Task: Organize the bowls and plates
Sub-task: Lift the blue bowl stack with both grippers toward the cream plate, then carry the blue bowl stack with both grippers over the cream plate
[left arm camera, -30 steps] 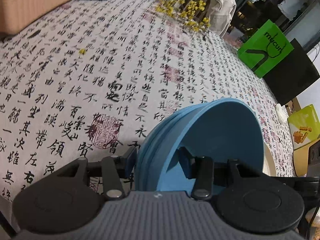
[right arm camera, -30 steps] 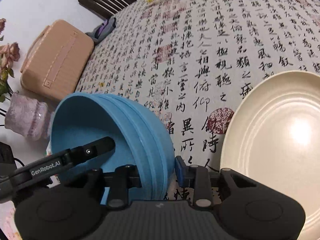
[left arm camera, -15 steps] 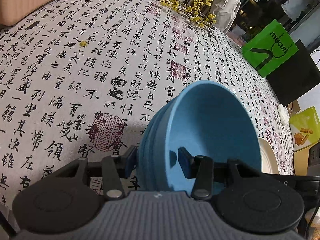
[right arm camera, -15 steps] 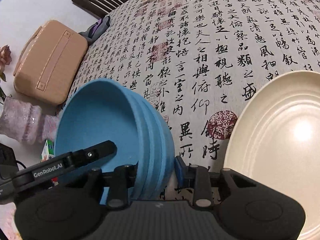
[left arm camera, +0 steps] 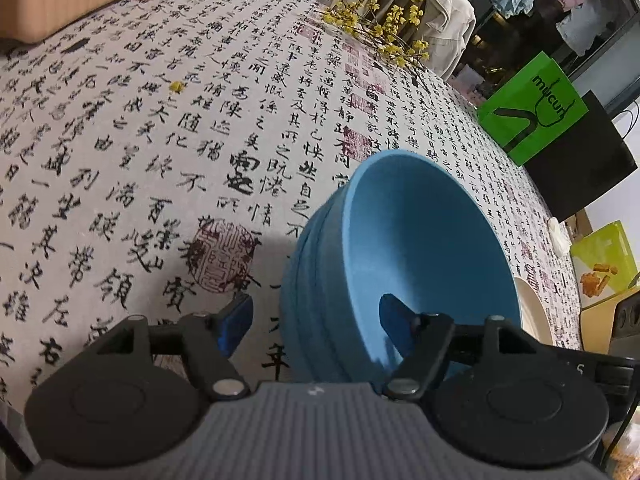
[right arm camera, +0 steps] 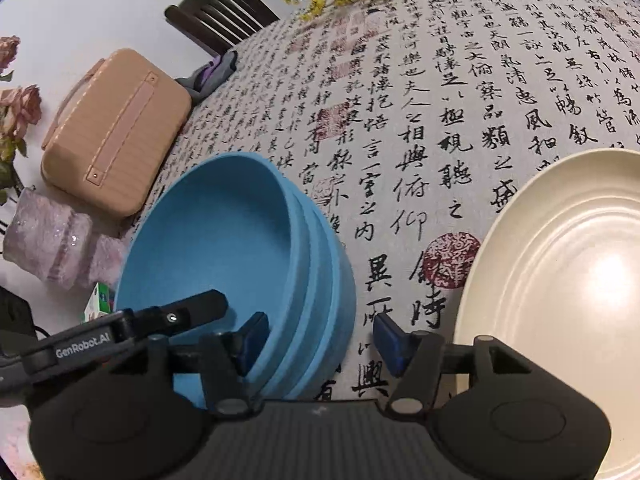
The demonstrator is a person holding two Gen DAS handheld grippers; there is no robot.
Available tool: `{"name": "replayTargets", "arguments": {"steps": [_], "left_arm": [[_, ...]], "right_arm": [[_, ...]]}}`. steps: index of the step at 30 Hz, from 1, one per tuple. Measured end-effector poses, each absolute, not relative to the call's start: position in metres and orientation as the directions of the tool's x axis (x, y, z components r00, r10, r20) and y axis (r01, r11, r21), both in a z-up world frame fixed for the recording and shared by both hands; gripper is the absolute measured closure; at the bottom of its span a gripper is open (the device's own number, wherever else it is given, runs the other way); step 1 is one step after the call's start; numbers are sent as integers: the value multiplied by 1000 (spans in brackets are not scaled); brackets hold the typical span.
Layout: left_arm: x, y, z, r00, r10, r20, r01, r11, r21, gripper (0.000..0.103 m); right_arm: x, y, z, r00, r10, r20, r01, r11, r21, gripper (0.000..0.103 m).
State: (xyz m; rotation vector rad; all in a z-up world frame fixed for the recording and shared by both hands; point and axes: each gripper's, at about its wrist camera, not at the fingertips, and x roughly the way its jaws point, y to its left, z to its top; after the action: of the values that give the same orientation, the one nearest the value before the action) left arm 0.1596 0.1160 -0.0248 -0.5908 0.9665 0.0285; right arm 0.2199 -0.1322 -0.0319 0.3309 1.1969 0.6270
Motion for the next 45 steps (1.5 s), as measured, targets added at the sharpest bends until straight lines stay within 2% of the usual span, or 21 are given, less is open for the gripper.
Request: {"name": "replayTargets", "arguments": {"steps": [1, 5, 9, 12, 19, 28, 45], "left_arm": [[158, 115, -26, 584, -240, -775, -277, 839, -469, 32], [152, 115, -25, 606, -262, -751, -268, 822, -502, 47], [153, 115, -24, 608, -253, -753, -277, 821, -499, 50], [155, 113, -24, 605, -252, -756, -286, 817, -501, 52], [161, 102, -22, 593, -193, -782, -298, 849, -435, 55], [168, 91, -18, 565, -134, -814, -285, 895, -345, 57], [169, 81, -6, 583, -126, -802, -248, 913, -324, 58]], "right_arm": [[219, -132, -31, 229, 614, -755, -276, 785, 554, 45], [216, -131, -31, 240, 622, -746, -275, 780, 562, 47], [215, -130, -31, 257, 615, -745, -270, 786, 556, 48], [215, -130, -31, 263, 599, -756, -250, 800, 546, 53], [220, -121, -28, 247, 536, -807, -212, 843, 495, 63], [221, -116, -25, 232, 512, -827, -200, 857, 475, 64], [219, -126, -8, 263, 510, -819, -212, 859, 466, 64]]}}
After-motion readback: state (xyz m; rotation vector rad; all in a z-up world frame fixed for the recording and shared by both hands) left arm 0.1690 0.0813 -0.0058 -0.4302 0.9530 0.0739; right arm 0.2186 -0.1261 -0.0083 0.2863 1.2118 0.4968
